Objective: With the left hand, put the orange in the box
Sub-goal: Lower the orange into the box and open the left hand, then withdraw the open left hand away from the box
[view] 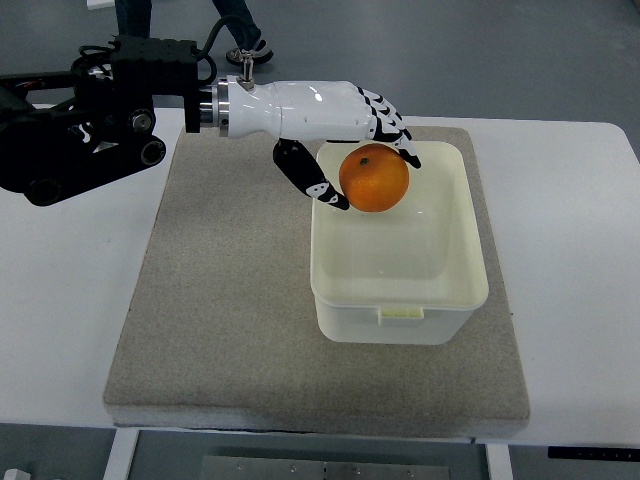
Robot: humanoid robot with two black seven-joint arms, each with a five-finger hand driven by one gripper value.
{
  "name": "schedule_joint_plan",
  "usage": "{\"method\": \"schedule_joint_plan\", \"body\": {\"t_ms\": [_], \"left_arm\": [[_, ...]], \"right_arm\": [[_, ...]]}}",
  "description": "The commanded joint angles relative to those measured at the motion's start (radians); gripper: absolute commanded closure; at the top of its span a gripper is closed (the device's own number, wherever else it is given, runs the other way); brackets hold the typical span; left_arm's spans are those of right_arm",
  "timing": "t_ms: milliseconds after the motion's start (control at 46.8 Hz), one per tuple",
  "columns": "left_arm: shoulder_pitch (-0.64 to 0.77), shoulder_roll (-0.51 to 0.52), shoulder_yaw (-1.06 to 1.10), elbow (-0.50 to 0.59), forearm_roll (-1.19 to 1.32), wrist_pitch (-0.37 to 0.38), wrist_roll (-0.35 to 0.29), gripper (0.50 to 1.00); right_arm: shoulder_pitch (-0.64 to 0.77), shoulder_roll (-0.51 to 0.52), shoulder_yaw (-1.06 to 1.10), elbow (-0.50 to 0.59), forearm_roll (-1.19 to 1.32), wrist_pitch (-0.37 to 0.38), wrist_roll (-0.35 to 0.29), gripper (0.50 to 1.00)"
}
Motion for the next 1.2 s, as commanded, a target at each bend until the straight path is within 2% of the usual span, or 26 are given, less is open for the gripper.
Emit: {"method": "schedule_joint_plan", "body": {"t_ms": [0, 171, 235, 598, 897, 1174], "left_arm": [[-0.001, 0.000, 0.000, 0.000, 0.000, -0.003, 0.000, 0.615], [-0.001, 0.000, 0.002, 0.000, 0.000, -0.003, 0.000, 0.609], [-0.001, 0.000, 0.002, 0.000, 0.000, -0.003, 0.000, 0.581], [-0.004, 0.014, 0.005, 0.021, 0.007, -0.003, 0.000, 0.581], [-0.001, 0.057, 0.008, 0.158, 0.012, -0.003, 0.000, 0.581], [0.042, 0.072, 0.008, 0.409, 0.009, 0.014, 0.000, 0.583]], "right_arm": [[0.000, 0.000, 0.000, 0.000, 0.000, 0.000, 0.000, 0.568], [0.000, 0.000, 0.000, 0.000, 0.000, 0.000, 0.000, 0.568], [0.000, 0.000, 0.000, 0.000, 0.001, 0.000, 0.000, 0.568], [0.000, 0.000, 0.000, 0.000, 0.000, 0.000, 0.000, 0.568], [0.000, 0.000, 0.000, 0.000, 0.000, 0.000, 0.000, 0.568], [0.000, 0.000, 0.000, 0.000, 0.000, 0.000, 0.000, 0.568]]}}
